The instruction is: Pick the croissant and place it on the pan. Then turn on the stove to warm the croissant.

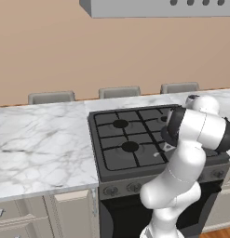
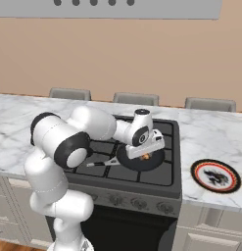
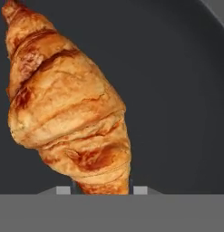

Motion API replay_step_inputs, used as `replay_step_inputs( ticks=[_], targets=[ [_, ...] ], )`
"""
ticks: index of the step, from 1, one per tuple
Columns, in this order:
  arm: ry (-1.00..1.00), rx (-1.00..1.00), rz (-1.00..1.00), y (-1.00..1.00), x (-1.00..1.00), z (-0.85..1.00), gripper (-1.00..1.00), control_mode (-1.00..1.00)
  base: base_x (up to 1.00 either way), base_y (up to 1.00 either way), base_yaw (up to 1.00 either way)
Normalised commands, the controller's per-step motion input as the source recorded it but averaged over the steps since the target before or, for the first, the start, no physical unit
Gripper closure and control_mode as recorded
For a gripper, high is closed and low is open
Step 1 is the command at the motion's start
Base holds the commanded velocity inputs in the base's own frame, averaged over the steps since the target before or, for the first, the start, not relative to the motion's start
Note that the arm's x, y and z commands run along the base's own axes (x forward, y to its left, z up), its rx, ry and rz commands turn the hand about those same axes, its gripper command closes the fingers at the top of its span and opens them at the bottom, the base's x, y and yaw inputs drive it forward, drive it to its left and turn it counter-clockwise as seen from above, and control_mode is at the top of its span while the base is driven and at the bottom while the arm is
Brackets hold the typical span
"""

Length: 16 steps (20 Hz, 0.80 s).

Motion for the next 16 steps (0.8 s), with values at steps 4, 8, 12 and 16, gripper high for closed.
replay_step_inputs(
  ticks=[4,8,12,16],
  targets=[
    [0.00,0.00,0.00,0.00,0.02,-0.03,-1.00,-1.00,0.00,0.00,0.00],
    [-0.01,0.00,0.01,0.00,-0.14,0.01,-1.00,-1.00,0.00,0.00,0.00],
    [-0.08,0.01,0.00,-0.04,-0.34,0.12,-1.00,-1.00,0.00,0.00,0.00],
    [-0.08,0.02,0.00,-0.09,-0.41,0.24,-1.00,-1.00,0.00,0.00,0.00]
  ],
)
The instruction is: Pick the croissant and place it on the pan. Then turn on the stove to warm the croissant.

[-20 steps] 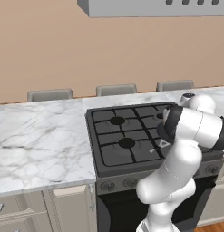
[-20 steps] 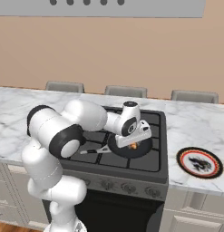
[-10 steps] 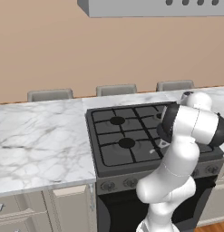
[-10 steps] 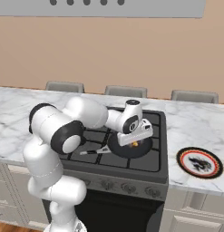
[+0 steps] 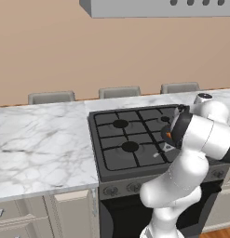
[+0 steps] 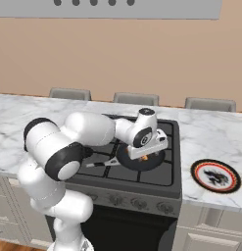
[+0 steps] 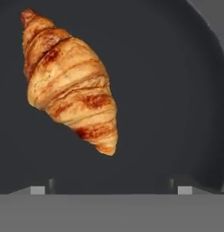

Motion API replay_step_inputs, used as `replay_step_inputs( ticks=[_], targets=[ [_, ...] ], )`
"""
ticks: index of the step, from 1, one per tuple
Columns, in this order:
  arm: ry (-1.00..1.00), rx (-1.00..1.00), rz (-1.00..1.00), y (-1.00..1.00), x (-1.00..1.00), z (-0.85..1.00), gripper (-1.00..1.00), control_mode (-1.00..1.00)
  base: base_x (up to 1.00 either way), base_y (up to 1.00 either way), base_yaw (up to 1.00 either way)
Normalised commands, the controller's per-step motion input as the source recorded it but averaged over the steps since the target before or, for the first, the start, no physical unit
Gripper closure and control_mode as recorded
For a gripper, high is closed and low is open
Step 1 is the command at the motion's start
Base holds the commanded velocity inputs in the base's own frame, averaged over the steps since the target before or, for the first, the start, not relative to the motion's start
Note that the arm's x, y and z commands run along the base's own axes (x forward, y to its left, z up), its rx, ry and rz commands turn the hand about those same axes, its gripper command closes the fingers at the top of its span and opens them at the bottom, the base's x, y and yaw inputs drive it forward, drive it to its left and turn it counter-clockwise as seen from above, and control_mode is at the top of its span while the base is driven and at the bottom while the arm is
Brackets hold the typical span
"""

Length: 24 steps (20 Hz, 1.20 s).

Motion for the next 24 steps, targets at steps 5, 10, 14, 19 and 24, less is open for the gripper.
replay_step_inputs(
  ticks=[5,10,14,19,24],
  targets=[
    [-0.11,0.01,0.00,-0.02,-0.48,0.36,-1.00,-1.00,0.00,0.00,0.00],
    [-0.12,0.01,0.00,-0.05,-0.51,0.34,-1.00,-1.00,0.00,0.00,0.00],
    [-0.12,0.03,0.00,-0.10,-0.46,0.27,-1.00,-1.00,0.00,0.00,0.00],
    [-0.11,0.05,0.00,-0.15,-0.42,0.22,-1.00,-1.00,0.00,0.00,0.00],
    [-0.10,0.07,0.01,-0.20,-0.45,0.19,-1.00,-1.00,0.00,0.00,0.00]
  ],
)
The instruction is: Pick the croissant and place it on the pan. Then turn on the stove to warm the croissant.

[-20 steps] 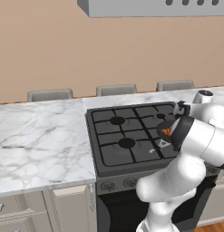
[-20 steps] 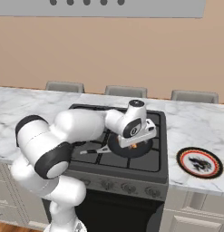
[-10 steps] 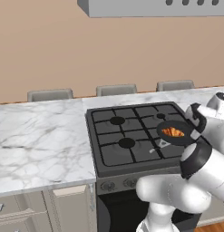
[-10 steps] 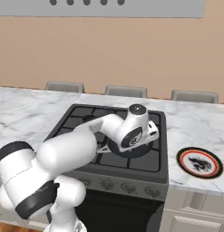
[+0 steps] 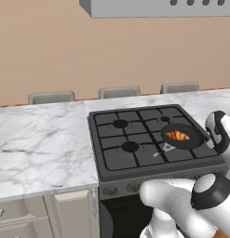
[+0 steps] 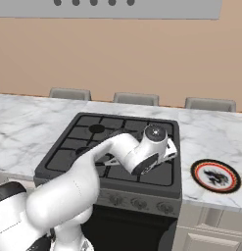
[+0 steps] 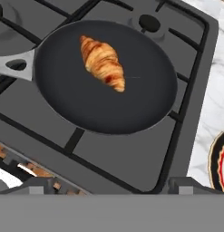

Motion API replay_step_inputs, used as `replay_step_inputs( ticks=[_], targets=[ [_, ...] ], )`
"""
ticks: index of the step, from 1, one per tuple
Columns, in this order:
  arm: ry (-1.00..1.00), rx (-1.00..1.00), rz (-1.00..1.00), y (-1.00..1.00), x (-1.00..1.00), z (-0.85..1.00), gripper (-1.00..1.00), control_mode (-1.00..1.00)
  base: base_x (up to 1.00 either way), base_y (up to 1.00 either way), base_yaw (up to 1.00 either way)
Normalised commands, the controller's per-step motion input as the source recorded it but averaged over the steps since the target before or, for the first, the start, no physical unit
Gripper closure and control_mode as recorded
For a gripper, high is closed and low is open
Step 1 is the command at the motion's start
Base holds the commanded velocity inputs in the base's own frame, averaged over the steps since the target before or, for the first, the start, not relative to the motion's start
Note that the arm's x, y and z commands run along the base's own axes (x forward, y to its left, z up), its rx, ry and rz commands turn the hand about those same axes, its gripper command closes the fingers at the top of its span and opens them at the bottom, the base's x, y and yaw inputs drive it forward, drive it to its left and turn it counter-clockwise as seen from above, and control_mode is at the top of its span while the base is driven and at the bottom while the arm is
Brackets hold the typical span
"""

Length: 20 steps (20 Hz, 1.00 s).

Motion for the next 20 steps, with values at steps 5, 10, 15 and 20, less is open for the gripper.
replay_step_inputs(
  ticks=[5,10,15,20],
  targets=[
    [-0.10,0.09,0.06,-0.24,-0.42,0.02,-1.00,-1.00,0.00,0.00,0.00],
    [-0.10,0.09,0.12,-0.10,-0.33,-0.03,-1.00,-1.00,0.00,0.00,0.00],
    [-0.17,0.14,0.09,-0.11,-0.23,-0.05,-1.00,-1.00,0.00,0.00,0.00],
    [-0.23,0.15,0.06,-0.20,-0.35,0.00,-1.00,-1.00,0.00,0.00,0.00]
  ],
)
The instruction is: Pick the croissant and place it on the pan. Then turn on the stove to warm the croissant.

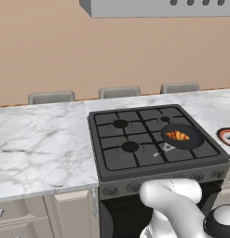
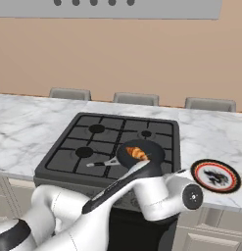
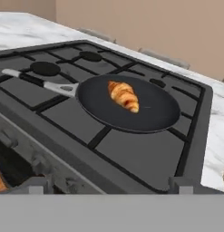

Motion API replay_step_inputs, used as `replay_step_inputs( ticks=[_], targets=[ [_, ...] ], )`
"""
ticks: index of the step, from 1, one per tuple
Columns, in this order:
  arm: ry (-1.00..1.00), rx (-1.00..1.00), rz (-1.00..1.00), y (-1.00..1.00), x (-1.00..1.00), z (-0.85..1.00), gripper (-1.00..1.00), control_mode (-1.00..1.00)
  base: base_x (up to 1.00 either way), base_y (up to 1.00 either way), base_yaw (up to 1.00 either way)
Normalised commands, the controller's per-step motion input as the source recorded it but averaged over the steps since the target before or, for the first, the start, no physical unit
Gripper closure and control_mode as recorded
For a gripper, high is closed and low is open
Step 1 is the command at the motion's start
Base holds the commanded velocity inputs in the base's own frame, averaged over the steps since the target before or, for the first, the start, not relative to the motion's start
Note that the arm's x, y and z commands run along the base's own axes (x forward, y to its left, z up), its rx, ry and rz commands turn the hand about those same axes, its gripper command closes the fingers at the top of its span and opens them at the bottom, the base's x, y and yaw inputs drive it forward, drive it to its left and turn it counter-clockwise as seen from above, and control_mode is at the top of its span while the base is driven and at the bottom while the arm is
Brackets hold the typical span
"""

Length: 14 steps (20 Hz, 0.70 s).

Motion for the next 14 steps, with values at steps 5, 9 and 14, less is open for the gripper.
replay_step_inputs(
  ticks=[5,9,14],
  targets=[
    [-0.29,0.15,0.03,-0.11,-0.32,-0.08,-1.00,-1.00,0.00,0.00,0.00],
    [-0.28,0.12,0.00,0.00,-0.22,-0.21,-1.00,-1.00,0.00,0.00,0.00],
    [-0.26,0.10,0.00,0.00,-0.03,-0.24,-1.00,-1.00,0.00,0.00,0.00]
  ],
)
